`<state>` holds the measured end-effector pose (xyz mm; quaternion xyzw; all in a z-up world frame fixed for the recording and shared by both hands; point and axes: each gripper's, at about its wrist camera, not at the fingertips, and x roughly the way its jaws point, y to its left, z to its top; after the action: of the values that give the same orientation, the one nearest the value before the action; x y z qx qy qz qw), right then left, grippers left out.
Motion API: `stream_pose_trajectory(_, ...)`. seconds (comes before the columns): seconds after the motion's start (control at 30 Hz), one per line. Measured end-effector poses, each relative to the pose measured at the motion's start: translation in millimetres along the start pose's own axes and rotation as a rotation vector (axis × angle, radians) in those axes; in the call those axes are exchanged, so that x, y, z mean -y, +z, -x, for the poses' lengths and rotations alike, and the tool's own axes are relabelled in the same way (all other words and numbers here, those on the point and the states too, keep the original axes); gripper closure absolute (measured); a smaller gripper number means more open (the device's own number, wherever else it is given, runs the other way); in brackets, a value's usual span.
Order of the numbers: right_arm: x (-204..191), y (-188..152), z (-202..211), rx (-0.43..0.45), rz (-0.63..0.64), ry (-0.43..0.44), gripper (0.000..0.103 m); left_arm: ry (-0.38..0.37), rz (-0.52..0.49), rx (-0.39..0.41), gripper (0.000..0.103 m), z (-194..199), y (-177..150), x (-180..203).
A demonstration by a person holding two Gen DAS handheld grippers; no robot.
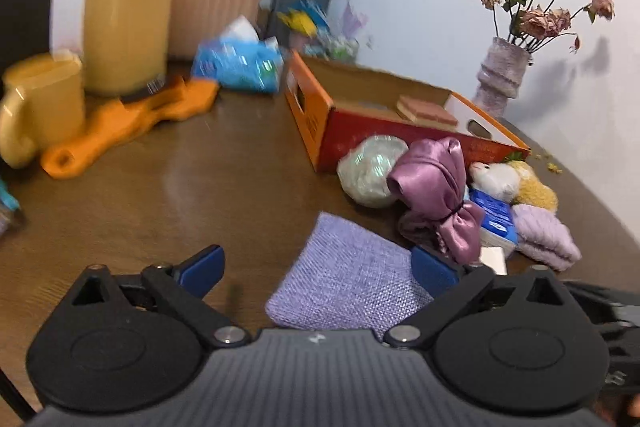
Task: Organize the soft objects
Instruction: 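Grasp the lavender drawstring sack with the left gripper and lift it, then carry the lavender sack into the box and open the left gripper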
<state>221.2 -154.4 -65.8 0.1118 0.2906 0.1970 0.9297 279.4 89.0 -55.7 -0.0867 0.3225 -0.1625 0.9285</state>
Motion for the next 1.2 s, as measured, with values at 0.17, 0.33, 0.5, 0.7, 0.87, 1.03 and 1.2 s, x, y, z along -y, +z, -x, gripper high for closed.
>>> stream_pose_trajectory(0.17, 3, 1, -17, -0.036, -0.039, 0.027, 0.072, -0.16, 0.092, -0.055, 0.054, -4, 0, -17)
stream_pose_trajectory(0.33, -3, 3, -8, -0.012, -0.004, 0.012, 0.089, -0.135, 0.09, -0.039, 0.082, 9, -3, -8)
stream_pose_trajectory(0.5, -10, 8, 31, 0.053, 0.059, 0.033, 0.092, -0.14, 0.073, 0.044, 0.083, 50, -9, 17)
stream_pose_trajectory(0.7, -6, -6, 91, 0.104, 0.095, 0.022, 0.092, -0.179, 0.055, 0.087, 0.085, 88, -31, 59)
stream_pose_trajectory(0.87, 9, -24, 133, 0.121, 0.081, -0.017, 0.093, -0.218, 0.019, 0.082, 0.088, 104, -56, 97)
stream_pose_trajectory(1.03, 22, -41, 164, 0.141, 0.064, -0.055, 0.094, -0.232, 0.004, 0.061, 0.091, 109, -75, 121)
stream_pose_trajectory(1.2, 22, -47, 179, 0.163, 0.075, -0.074, 0.094, -0.235, -0.037, 0.08, 0.093, 120, -81, 137)
